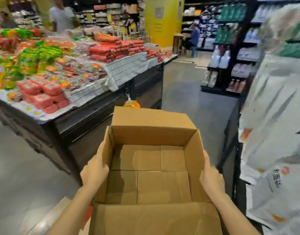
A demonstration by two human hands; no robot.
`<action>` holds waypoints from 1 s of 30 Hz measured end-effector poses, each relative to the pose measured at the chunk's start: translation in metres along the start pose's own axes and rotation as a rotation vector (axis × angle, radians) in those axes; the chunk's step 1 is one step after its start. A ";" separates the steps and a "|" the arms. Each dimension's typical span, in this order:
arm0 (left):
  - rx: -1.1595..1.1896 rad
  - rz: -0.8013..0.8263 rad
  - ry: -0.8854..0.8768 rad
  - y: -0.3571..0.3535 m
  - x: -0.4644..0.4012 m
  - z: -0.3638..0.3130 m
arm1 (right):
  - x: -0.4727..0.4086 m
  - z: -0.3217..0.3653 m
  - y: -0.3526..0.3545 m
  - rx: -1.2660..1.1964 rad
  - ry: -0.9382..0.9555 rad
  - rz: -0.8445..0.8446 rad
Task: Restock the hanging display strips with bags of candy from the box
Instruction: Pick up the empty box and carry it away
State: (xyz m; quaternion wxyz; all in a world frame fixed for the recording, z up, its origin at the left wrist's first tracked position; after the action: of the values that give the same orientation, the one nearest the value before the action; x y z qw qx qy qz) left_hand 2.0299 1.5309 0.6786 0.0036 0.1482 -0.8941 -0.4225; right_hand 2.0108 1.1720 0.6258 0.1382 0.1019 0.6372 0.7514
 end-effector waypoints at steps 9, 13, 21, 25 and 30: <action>0.048 0.191 -0.204 -0.079 -0.168 -0.055 | -0.087 0.006 0.006 0.049 -0.283 -0.010; 0.053 0.265 -0.249 -0.121 -0.224 -0.075 | -0.136 0.000 -0.001 0.042 -0.386 0.037; 0.023 0.328 -0.276 -0.219 -0.314 -0.119 | -0.234 -0.024 -0.031 0.017 -0.495 0.013; -0.003 0.340 -0.276 -0.279 -0.353 -0.146 | -0.295 -0.048 -0.051 0.040 -0.526 0.043; -0.015 0.381 -0.268 -0.351 -0.391 -0.172 | -0.360 -0.081 -0.079 0.070 -0.557 0.099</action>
State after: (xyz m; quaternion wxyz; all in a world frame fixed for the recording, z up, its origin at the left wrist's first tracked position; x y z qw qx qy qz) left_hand 2.5186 1.2959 0.5697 -0.0343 -0.0808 -0.8954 -0.4366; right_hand 2.3290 0.9867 0.5429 0.2673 0.3402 0.5945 0.6778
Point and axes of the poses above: each hand's wrist, its own x-axis away from the middle knuckle, its own y-axis out of the back of the hand, z = x × y, the point moved 2 cm from there along -x, towards the middle knuckle, and after that the axes turned 14 degrees about x, right-handed, at the moved point
